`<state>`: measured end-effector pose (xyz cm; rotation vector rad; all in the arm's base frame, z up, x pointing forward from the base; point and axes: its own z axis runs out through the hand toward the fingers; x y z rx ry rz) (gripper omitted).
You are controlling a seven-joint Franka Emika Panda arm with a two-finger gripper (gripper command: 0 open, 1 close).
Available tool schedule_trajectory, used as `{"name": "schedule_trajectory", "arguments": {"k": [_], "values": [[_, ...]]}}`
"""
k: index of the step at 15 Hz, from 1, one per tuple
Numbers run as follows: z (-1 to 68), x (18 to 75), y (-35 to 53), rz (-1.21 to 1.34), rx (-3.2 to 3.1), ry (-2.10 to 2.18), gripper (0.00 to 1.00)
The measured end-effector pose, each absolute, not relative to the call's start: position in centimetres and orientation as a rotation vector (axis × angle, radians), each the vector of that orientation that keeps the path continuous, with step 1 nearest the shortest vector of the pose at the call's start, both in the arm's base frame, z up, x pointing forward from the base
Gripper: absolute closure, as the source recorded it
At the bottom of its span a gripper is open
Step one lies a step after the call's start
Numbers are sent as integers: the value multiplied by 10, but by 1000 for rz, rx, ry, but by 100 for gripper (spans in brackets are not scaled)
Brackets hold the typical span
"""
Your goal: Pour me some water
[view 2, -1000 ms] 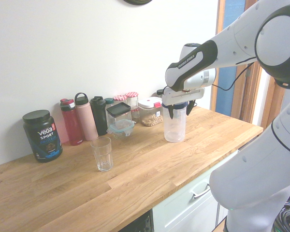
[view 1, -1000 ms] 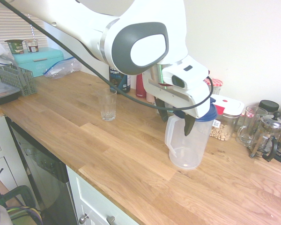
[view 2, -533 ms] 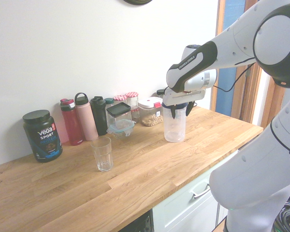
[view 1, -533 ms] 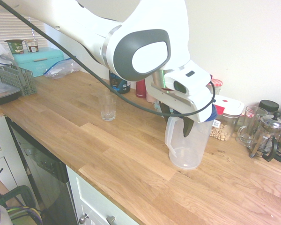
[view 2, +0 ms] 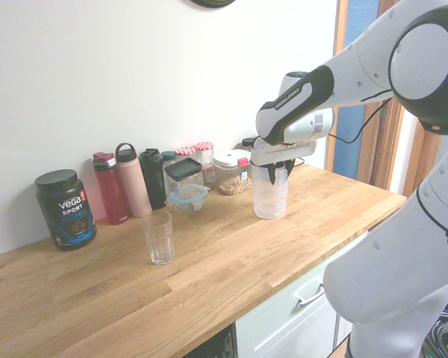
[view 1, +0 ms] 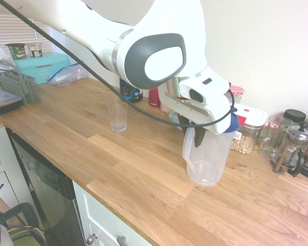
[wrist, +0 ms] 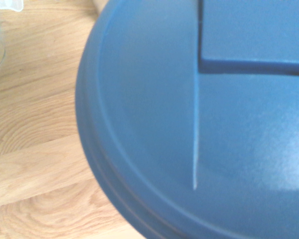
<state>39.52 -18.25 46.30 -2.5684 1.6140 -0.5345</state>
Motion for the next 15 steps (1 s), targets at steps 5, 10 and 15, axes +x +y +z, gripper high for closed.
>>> {"name": "schedule_trajectory", "arguments": {"k": [5, 10, 15], "values": [[463, 396, -181, -536, -2575, 1607, 100], [480, 386, -180, -549, -2616, 1540, 100], [563, 351, -135, -545, -2834, 1173, 100]]}}
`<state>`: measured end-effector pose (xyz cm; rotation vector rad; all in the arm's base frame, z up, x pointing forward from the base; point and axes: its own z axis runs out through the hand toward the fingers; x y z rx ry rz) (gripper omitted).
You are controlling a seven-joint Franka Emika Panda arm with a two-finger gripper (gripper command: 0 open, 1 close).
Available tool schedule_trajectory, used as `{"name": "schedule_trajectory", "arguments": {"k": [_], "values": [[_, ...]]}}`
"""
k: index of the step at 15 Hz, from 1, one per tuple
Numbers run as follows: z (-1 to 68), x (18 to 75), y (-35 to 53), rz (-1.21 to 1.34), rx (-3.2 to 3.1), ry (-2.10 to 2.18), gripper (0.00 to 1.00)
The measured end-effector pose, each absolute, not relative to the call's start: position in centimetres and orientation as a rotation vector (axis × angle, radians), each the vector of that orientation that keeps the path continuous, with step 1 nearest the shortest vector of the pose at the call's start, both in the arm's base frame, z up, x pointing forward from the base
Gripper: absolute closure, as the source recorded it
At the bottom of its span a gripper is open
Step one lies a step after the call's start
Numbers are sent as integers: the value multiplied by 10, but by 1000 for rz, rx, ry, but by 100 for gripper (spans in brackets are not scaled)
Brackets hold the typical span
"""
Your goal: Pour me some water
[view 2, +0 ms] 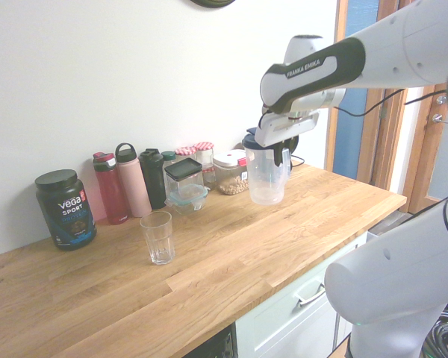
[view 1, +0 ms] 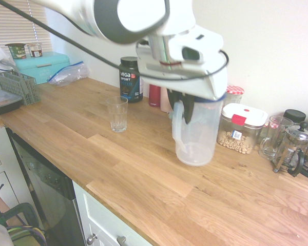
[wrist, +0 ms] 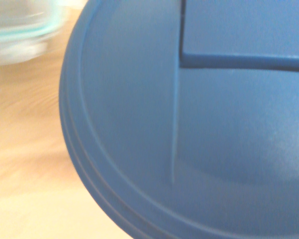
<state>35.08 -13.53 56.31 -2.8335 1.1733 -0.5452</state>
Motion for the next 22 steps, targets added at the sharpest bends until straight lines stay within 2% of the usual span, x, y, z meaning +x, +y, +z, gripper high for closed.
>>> {"name": "schedule_trajectory", "arguments": {"k": [6, 13, 22], "values": [[589, 380, -35, -441, -3061, 622, 100], [583, 436, 51, -161, -3276, 40, 100], [544, 450, 100, 146, -3608, -651, 100]]}}
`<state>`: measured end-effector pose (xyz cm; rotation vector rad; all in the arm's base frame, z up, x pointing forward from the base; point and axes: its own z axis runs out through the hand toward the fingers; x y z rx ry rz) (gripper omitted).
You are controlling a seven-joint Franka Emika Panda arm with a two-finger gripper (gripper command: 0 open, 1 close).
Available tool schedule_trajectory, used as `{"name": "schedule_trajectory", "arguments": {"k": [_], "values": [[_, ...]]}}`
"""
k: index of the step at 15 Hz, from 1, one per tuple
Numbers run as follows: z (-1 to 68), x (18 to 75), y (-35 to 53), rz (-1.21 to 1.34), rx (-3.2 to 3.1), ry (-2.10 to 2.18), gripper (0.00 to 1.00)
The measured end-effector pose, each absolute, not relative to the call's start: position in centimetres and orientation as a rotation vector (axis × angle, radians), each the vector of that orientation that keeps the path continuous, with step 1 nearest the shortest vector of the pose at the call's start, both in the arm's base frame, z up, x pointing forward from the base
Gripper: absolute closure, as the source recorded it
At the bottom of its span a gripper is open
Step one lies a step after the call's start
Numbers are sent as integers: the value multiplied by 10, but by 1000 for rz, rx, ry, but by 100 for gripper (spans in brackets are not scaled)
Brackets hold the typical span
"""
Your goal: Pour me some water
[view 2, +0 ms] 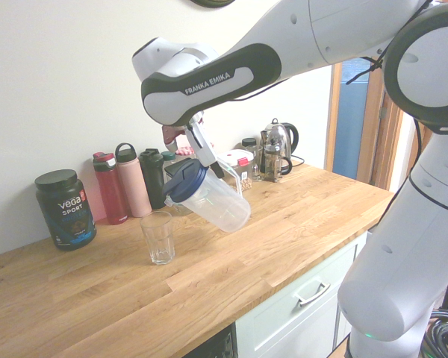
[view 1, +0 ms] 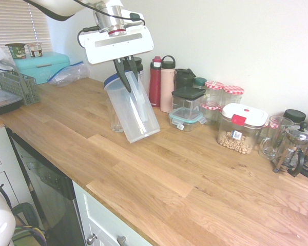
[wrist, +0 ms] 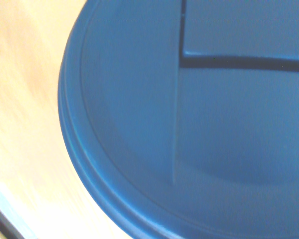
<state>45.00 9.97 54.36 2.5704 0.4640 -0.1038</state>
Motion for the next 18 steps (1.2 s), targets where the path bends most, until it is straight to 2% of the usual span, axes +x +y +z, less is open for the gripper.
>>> {"name": "schedule_trajectory", "arguments": {"k": [6, 18], "values": [[512, 468, 124, -141, 2337, 590, 100], [520, 497, 156, -133, 2283, 579, 100]]}}
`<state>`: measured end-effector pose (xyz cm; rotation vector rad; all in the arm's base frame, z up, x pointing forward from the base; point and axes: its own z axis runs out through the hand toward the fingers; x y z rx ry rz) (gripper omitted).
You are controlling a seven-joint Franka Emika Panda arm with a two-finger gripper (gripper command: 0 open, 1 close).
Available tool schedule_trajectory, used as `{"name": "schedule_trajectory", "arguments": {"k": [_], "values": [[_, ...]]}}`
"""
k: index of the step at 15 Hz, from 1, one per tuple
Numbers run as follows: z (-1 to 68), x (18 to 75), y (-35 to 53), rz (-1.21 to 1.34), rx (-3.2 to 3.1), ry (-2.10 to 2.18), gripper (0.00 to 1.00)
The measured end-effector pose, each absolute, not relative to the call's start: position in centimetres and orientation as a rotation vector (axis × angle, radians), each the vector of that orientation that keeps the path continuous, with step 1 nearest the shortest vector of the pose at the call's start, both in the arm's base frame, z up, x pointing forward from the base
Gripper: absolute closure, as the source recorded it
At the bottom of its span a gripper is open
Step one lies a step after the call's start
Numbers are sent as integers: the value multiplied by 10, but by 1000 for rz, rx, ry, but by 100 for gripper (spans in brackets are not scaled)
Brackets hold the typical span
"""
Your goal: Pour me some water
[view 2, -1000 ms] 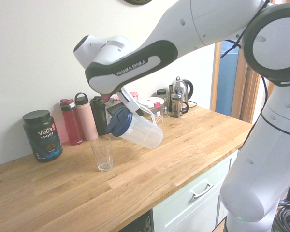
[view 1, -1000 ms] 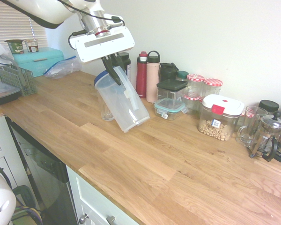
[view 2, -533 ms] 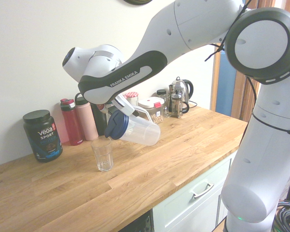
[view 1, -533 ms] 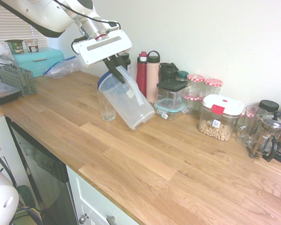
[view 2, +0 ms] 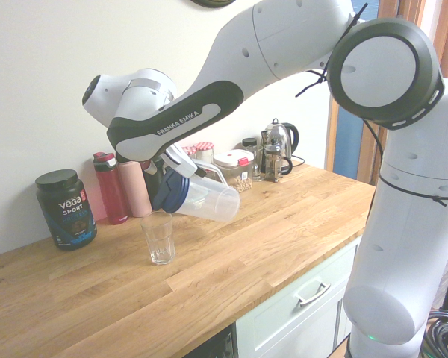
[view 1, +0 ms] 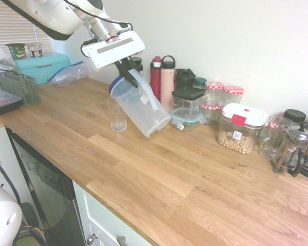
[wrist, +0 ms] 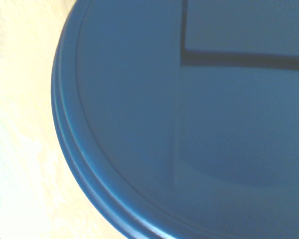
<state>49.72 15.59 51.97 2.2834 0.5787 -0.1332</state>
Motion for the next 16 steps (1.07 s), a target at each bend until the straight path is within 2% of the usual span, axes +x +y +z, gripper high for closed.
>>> {"name": "schedule_trajectory", "arguments": {"k": [12, 16], "values": [[510, 503, 157, -154, 2251, 557, 100], [553, 482, 150, -73, 2413, 426, 100]]}}
